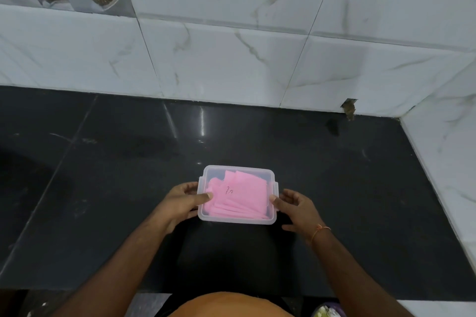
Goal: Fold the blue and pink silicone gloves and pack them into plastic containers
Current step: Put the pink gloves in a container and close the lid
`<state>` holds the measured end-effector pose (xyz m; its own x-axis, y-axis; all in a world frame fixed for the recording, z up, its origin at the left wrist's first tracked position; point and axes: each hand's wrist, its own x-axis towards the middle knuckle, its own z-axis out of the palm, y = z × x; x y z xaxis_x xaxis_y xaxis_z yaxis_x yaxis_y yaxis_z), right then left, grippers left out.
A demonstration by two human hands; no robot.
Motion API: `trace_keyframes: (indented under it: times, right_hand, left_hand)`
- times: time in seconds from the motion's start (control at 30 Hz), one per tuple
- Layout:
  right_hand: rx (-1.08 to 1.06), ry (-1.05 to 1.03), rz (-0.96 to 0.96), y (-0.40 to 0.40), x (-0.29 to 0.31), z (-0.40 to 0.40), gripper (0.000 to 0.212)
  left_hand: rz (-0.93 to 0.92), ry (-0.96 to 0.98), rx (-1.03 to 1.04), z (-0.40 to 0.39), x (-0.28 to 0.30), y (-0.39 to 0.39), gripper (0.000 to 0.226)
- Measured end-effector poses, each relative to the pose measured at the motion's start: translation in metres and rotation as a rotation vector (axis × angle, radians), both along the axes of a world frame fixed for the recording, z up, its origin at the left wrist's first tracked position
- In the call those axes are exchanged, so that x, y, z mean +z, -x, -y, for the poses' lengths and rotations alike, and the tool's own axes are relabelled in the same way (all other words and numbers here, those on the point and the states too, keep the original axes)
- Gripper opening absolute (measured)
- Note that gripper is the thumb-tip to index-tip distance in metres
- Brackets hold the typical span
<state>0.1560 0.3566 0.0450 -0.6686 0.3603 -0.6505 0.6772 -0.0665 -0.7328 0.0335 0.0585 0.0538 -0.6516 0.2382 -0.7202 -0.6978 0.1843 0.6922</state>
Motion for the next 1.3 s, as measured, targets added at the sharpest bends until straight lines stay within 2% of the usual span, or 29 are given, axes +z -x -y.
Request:
trace_keyframes:
  times: [0.07,0.2,0.33,0.4,0.5,0.57,0.77,0.97,1.03,1.13,1.2,1.3]
  right_hand:
    - [0.033,0.098,0.055,0.001,0.000,-0.001,0.085]
    - [0.051,0.178,0.063,0.002,-0.002,0.001,0.055]
    - [-0.001,0.195,-0.017,0.004,0.000,0.007,0.039]
    - [0.023,0.148,-0.050,0.006,0.003,0.016,0.043]
    - [0.089,-0.019,-0.064,0.010,0.007,0.031,0.060]
    - [0.122,-0.105,-0.076,0.010,0.006,0.037,0.065]
    - [0.205,-0.270,-0.111,0.011,0.007,0.045,0.060]
    - [0.224,-0.309,-0.117,0.006,0.003,0.052,0.066]
    - [0.292,-0.419,-0.112,0.004,0.003,0.046,0.071]
    - [0.393,-0.815,-0.200,0.005,0.008,0.041,0.073]
    - [0.513,-1.030,-0.286,0.012,0.011,0.043,0.068]
    - [0.681,-1.157,-0.296,0.027,0.010,0.054,0.067]
  left_hand:
    - [0.030,-0.028,-0.004,-0.002,-0.002,0.002,0.059]
    - [0.021,-0.015,-0.017,-0.001,-0.006,0.004,0.056]
    - [-0.136,0.062,-0.013,-0.003,-0.004,-0.006,0.048]
    - [-0.237,0.090,-0.004,-0.009,-0.003,-0.017,0.050]
    - [-0.346,0.130,-0.001,-0.019,-0.005,-0.035,0.068]
    - [-0.404,0.171,-0.003,-0.023,-0.007,-0.038,0.071]
    - [-0.508,0.290,-0.125,-0.027,-0.008,-0.042,0.066]
    - [-0.640,0.404,-0.279,-0.019,-0.014,-0.043,0.070]
    - [-0.737,0.550,-0.386,-0.011,-0.014,-0.039,0.074]
    - [-1.012,0.768,-0.504,-0.011,-0.005,-0.032,0.072]
    - [-1.179,0.836,-0.579,-0.021,0.000,-0.027,0.070]
    - [-1.225,0.889,-0.712,-0.040,-0.003,-0.022,0.071]
